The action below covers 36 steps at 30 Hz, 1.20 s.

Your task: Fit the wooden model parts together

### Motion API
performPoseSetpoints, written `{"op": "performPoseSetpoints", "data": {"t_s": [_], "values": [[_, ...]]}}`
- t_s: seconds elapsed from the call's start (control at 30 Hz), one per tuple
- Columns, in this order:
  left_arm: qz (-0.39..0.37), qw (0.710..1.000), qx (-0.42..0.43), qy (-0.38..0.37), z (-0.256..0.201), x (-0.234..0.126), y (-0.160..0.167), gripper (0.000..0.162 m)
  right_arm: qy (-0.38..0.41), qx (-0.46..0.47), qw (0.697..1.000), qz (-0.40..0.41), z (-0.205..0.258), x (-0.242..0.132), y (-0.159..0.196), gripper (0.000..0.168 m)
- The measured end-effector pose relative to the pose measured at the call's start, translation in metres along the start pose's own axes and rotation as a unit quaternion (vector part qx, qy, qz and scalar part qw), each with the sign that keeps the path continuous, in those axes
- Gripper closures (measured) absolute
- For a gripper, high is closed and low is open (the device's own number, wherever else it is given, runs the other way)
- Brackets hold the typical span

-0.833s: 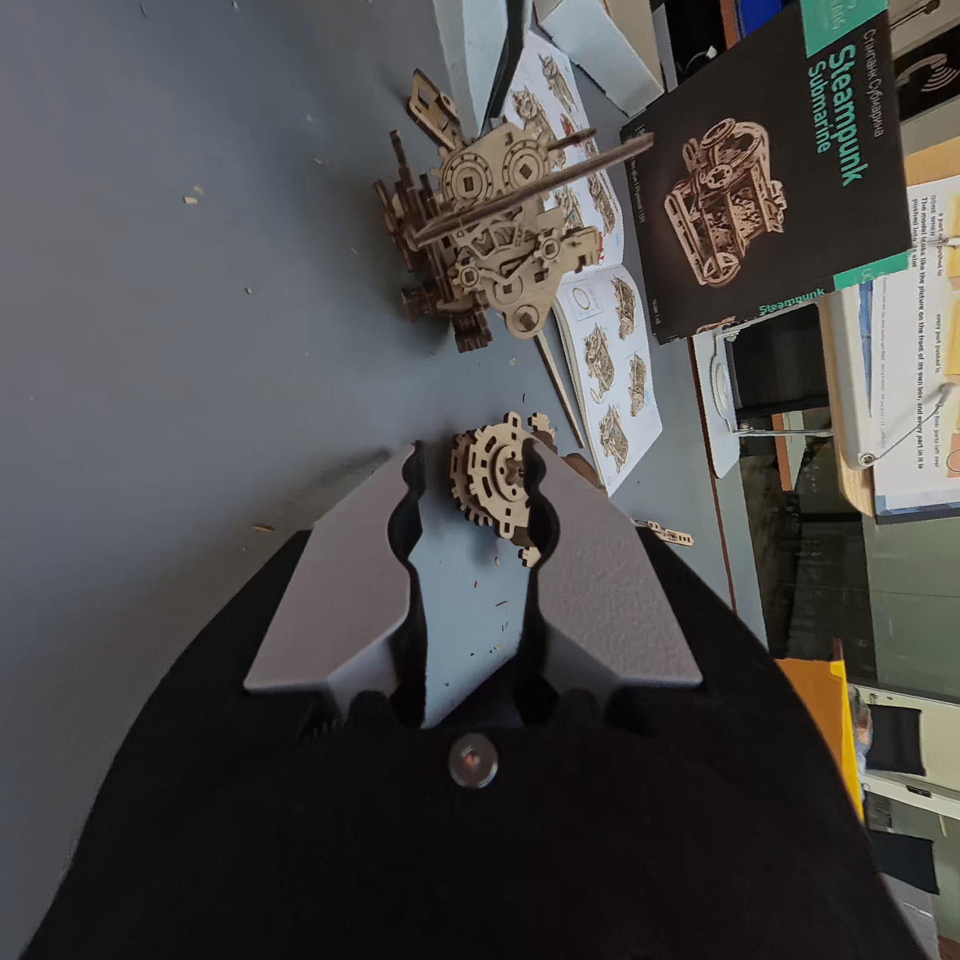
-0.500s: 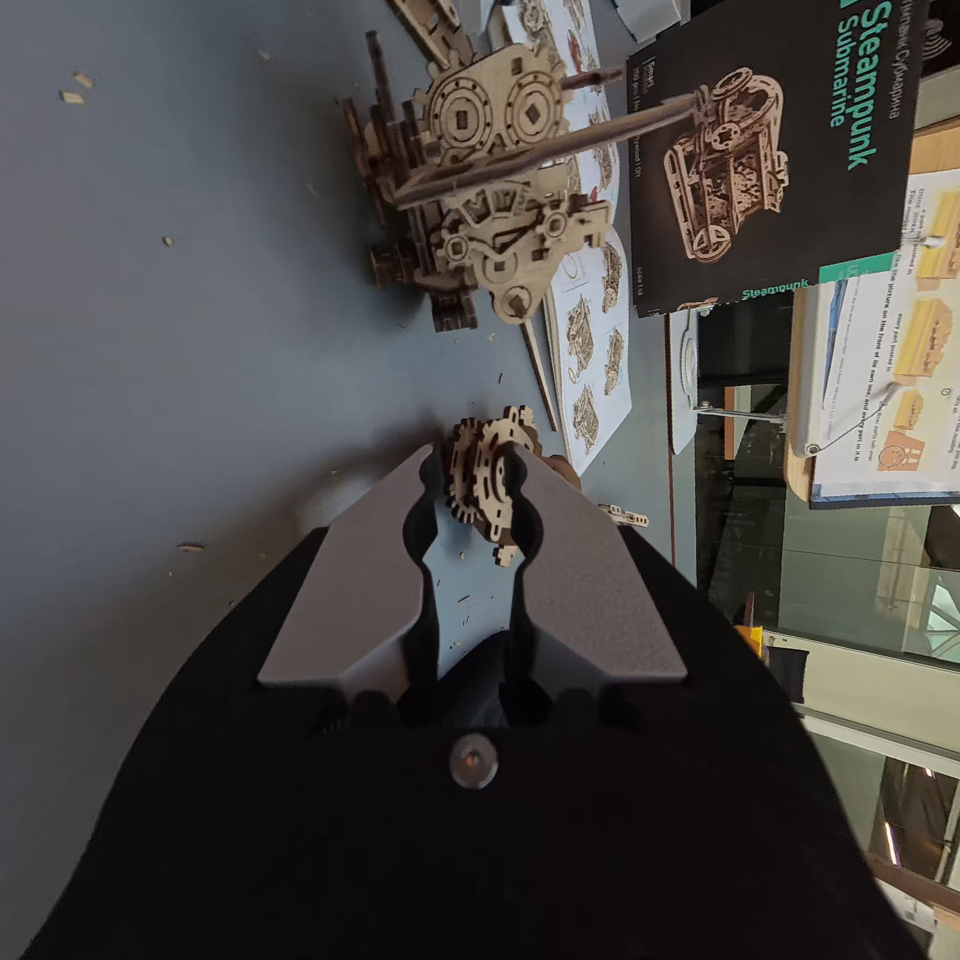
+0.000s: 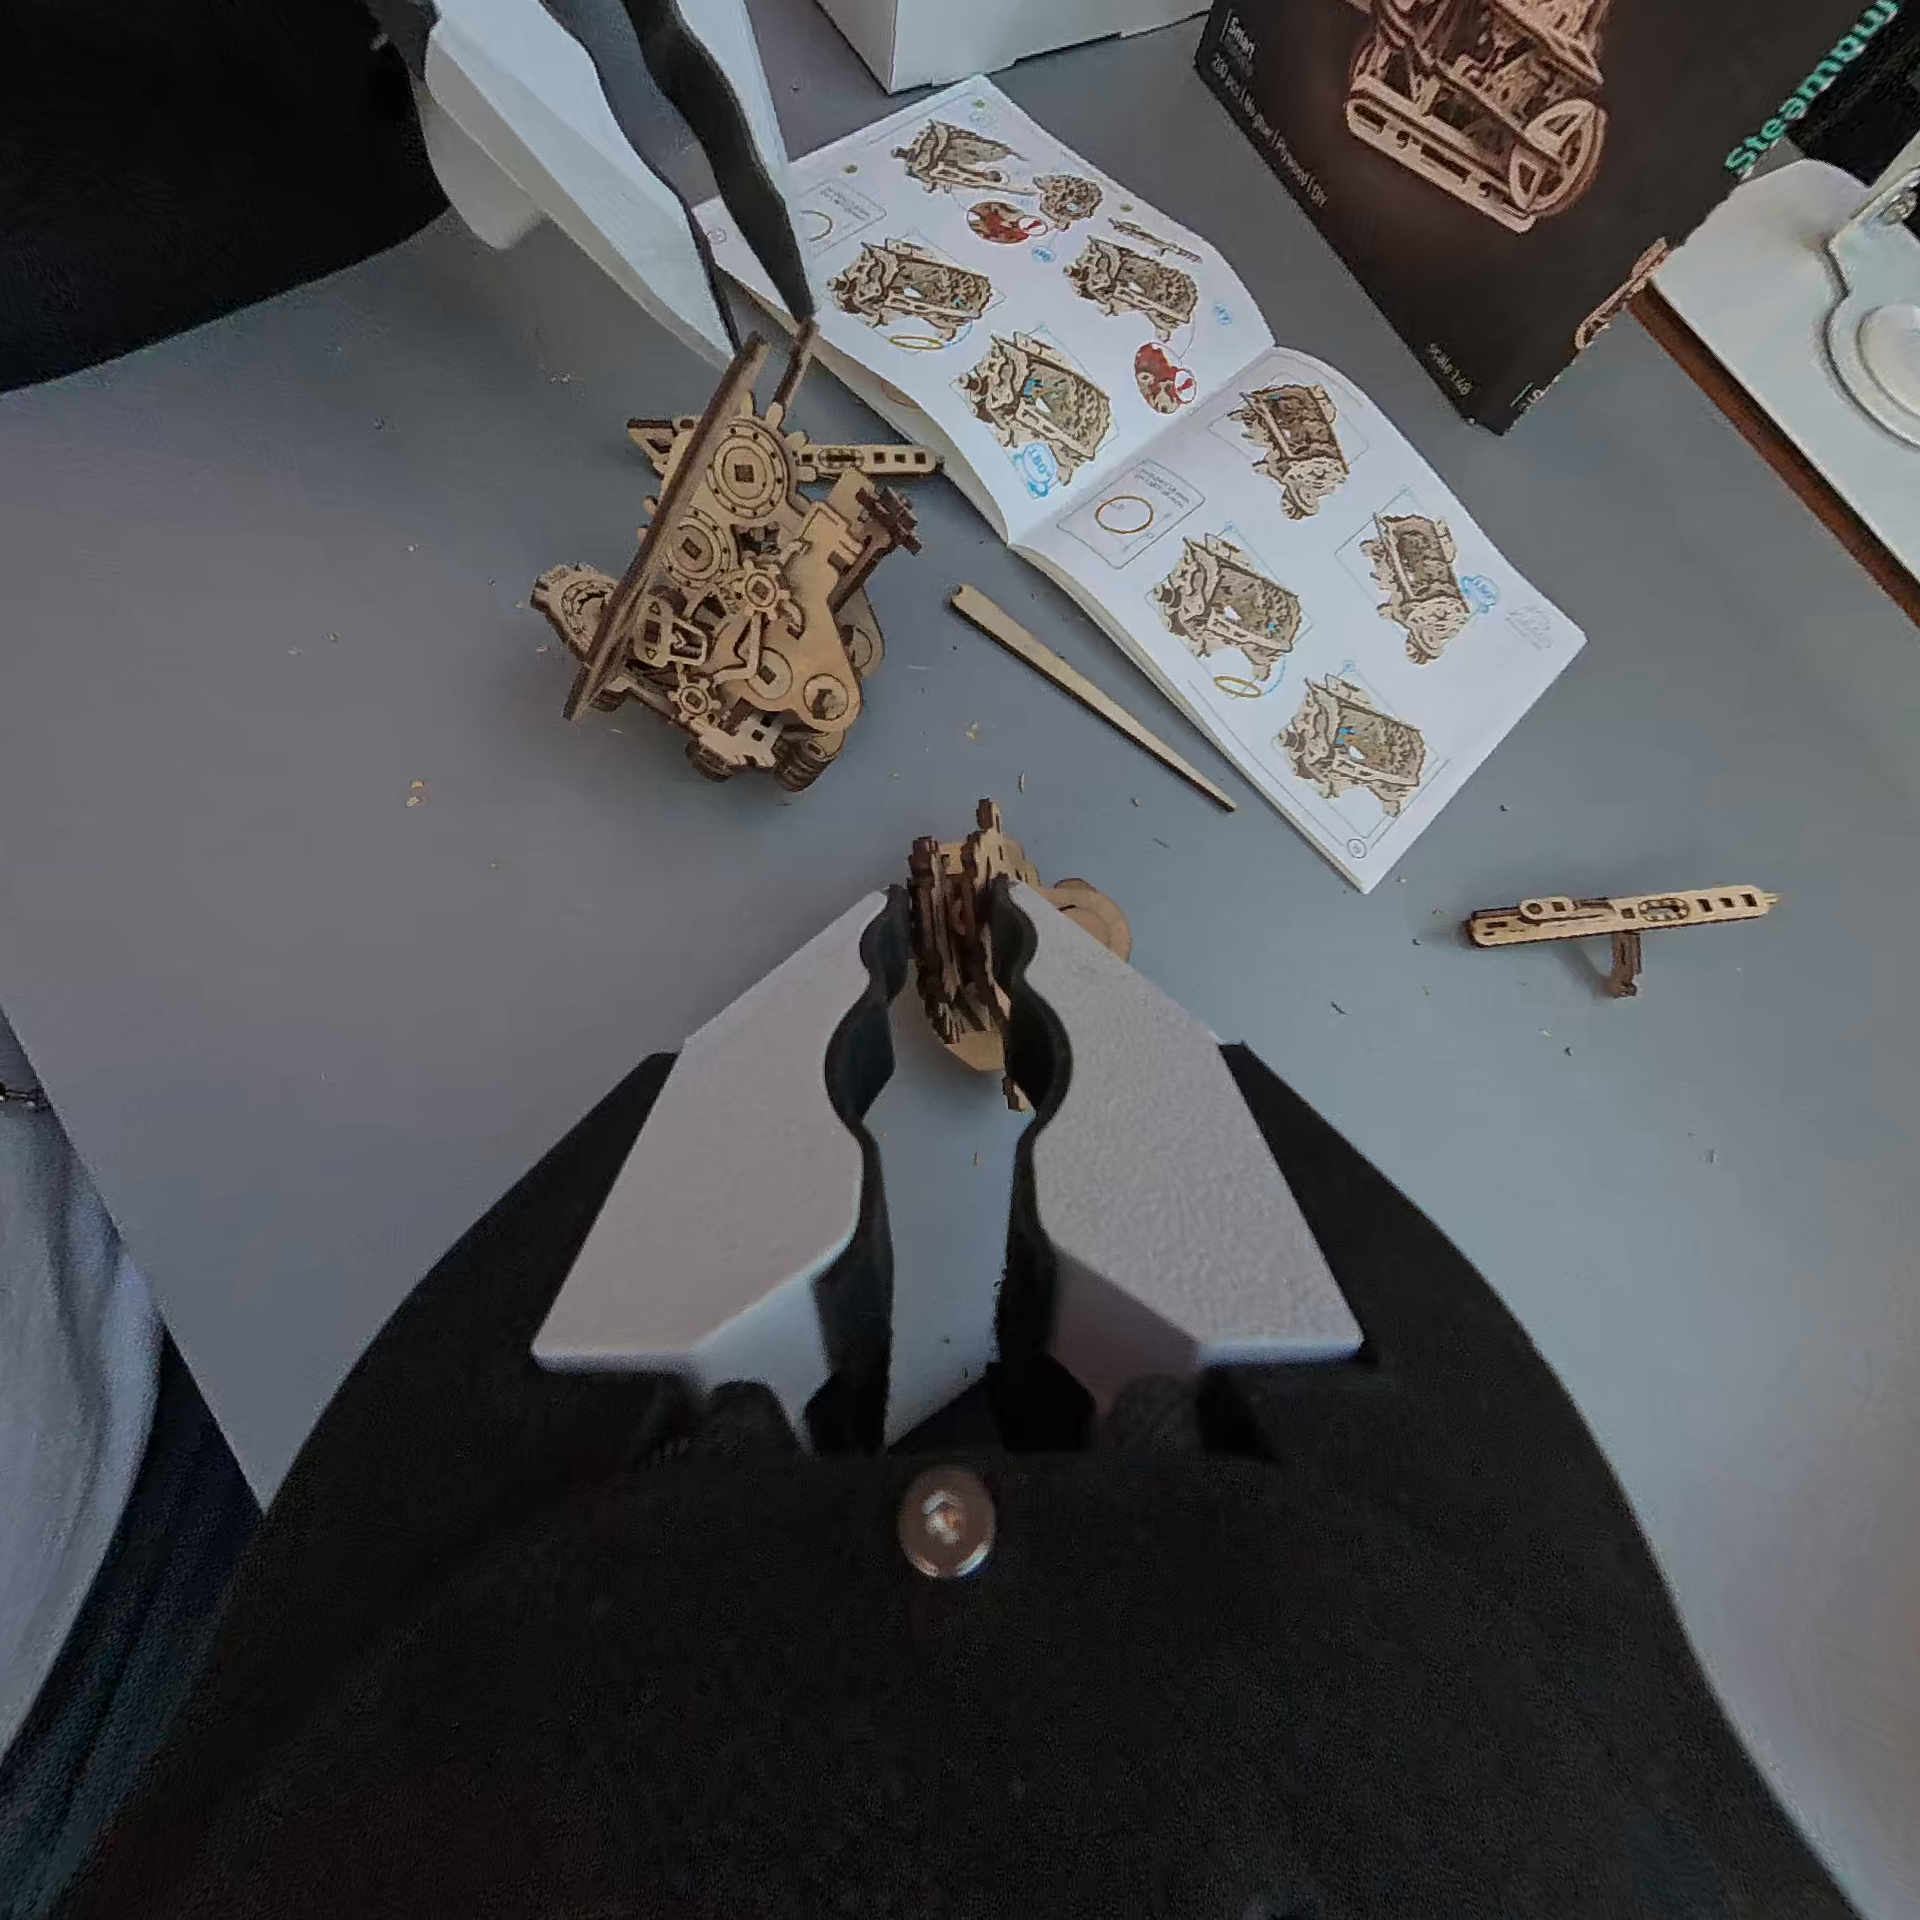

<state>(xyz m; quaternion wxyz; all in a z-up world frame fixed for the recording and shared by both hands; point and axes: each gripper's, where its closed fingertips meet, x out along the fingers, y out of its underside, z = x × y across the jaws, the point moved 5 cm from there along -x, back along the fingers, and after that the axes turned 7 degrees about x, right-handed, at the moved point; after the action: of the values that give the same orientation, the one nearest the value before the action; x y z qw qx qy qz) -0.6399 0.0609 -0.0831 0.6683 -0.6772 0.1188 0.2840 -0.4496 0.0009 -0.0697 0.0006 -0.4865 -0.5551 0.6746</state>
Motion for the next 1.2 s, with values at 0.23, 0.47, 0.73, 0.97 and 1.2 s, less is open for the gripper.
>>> {"op": "performPoseSetpoints", "data": {"t_s": [0.23, 0.47, 0.73, 0.97, 1.2], "values": [[-0.049, 0.984, 0.066, 0.156, 0.006, 0.010, -0.007, 0.131, -0.060, -0.032, 0.997, -0.030, 0.007, -0.007, 0.007, 0.154], [-0.062, 0.968, 0.105, 0.219, 0.005, 0.016, -0.007, 0.132, -0.029, -0.165, 0.985, -0.048, 0.031, -0.004, 0.027, 0.152], [-0.051, 0.971, 0.114, 0.204, -0.009, 0.015, -0.008, 0.132, -0.001, 0.019, 0.990, -0.139, 0.050, -0.021, 0.006, 0.139], [-0.030, 0.977, 0.129, 0.165, -0.023, 0.019, -0.014, 0.130, -0.018, 0.127, 0.982, -0.136, 0.056, -0.002, -0.025, 0.143], [-0.028, 0.978, 0.146, 0.147, -0.031, 0.021, -0.018, 0.129, -0.003, 0.149, 0.987, -0.064, 0.047, 0.017, -0.012, 0.157]]}}
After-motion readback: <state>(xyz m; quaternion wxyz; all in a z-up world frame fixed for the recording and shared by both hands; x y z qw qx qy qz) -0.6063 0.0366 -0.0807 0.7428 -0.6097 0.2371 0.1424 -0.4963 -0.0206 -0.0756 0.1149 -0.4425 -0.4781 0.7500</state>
